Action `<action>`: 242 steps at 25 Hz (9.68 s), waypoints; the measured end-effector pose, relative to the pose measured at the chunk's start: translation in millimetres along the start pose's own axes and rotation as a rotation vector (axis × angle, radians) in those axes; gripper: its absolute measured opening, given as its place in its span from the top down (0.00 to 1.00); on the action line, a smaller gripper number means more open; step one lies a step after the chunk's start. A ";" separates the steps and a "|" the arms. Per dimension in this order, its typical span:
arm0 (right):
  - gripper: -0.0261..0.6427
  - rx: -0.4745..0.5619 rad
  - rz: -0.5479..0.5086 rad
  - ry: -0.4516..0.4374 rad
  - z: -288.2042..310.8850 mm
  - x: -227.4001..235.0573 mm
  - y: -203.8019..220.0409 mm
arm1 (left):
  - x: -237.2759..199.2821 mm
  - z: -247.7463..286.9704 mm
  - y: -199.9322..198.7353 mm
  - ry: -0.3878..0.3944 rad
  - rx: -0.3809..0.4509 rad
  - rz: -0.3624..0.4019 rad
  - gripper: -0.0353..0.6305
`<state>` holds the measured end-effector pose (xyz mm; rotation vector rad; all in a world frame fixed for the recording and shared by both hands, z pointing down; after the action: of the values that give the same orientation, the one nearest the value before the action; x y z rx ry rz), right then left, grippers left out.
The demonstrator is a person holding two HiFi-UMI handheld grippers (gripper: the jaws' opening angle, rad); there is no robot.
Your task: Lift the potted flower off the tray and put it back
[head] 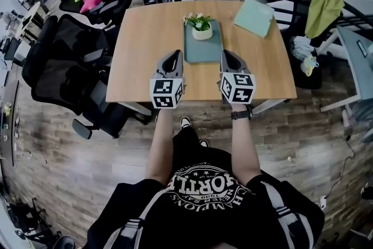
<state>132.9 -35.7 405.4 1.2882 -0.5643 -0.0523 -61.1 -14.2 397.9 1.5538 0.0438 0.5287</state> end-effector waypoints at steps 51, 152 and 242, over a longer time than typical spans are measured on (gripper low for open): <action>0.66 -0.330 0.074 0.026 281.3 137.9 66.9 | -46.6 278.1 197.4 0.317 -0.300 -0.124 0.78; 0.33 -0.641 -0.558 -0.521 197.0 66.4 34.9 | 3.1 208.5 96.3 0.934 -0.096 0.297 0.38; 0.31 -0.559 -0.369 -0.320 22.0 -173.6 71.5 | -68.0 -56.1 50.5 1.104 0.029 0.186 0.38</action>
<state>-45.8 25.7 410.7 0.8216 -0.5258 -0.6869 -156.1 11.0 423.5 1.1296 0.7510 1.4813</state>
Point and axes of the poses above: the fingertips, and each gripper's own axes: z forward along the fingers, x to its right, y out of its underside, the point moved 5 cm from there along -z, backward along the fingers, and after that the axes turned 15 degrees about z, right-handed, at the moved point
